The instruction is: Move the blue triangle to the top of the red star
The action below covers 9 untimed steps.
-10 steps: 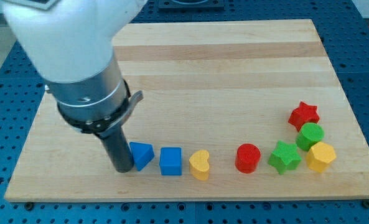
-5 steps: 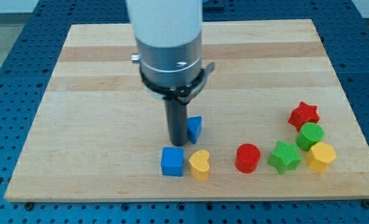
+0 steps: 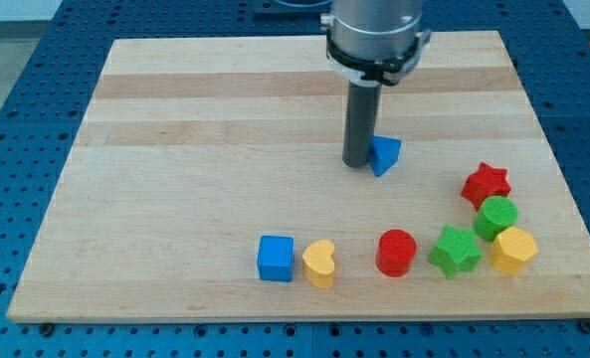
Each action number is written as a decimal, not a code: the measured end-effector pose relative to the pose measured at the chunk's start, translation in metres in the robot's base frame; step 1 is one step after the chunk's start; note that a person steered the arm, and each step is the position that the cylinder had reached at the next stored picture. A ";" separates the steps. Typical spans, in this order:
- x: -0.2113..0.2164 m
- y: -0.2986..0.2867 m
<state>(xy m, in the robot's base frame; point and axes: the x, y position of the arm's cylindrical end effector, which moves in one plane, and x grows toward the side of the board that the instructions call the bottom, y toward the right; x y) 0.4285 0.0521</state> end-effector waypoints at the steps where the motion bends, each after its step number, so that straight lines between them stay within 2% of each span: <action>1: -0.008 -0.001; 2: -0.004 0.004; 4: 0.007 0.069; 6: 0.007 0.108; 9: 0.008 0.122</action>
